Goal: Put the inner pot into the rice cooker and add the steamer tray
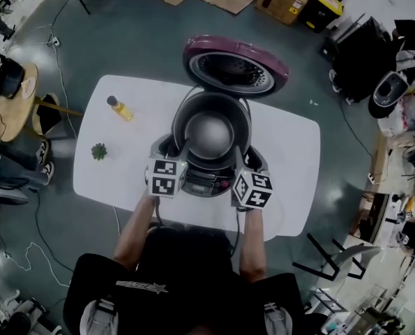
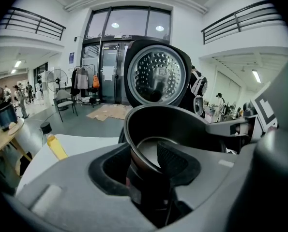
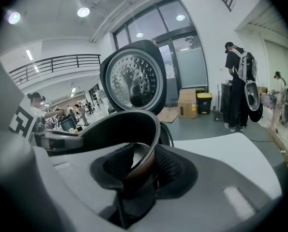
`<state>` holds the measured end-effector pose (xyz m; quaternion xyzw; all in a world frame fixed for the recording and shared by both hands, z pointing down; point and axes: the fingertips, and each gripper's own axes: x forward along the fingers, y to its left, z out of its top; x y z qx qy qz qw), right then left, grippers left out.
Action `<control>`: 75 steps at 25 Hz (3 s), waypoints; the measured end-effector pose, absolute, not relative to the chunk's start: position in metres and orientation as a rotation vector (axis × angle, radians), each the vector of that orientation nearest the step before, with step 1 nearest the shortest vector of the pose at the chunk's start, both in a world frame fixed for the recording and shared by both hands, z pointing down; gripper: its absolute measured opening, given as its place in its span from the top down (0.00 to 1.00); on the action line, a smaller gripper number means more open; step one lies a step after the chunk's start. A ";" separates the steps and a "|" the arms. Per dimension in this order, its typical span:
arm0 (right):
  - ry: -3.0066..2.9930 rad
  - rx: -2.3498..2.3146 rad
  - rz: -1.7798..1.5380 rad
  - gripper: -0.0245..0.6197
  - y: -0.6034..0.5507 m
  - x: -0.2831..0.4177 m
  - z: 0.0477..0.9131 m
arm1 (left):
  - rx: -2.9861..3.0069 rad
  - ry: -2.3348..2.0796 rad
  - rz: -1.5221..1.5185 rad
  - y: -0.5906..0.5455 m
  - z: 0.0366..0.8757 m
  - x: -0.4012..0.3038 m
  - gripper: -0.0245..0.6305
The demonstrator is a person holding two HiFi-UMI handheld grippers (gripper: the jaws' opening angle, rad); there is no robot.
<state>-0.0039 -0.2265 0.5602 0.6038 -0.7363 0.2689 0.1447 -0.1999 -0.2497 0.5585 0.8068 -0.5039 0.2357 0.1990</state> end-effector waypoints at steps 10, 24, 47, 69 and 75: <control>-2.072 1.687 0.844 0.75 -0.229 -0.002 0.577 | 2.208 -1.389 0.762 -0.253 0.571 -0.198 0.69; -2.032 1.639 0.919 0.75 -0.228 -0.002 0.593 | 2.152 -1.334 0.904 -0.254 0.588 -0.196 0.69; -2.061 1.725 0.753 0.73 -0.233 0.014 0.555 | 2.251 -1.434 0.819 -0.260 0.557 -0.201 0.64; -2.216 2.063 0.151 0.78 -0.136 0.002 0.407 | 2.732 -1.476 0.351 -0.191 0.407 -0.185 0.76; -2.151 2.130 0.073 0.89 -0.098 0.002 0.412 | 2.768 -1.450 0.344 -0.161 0.413 -0.188 0.87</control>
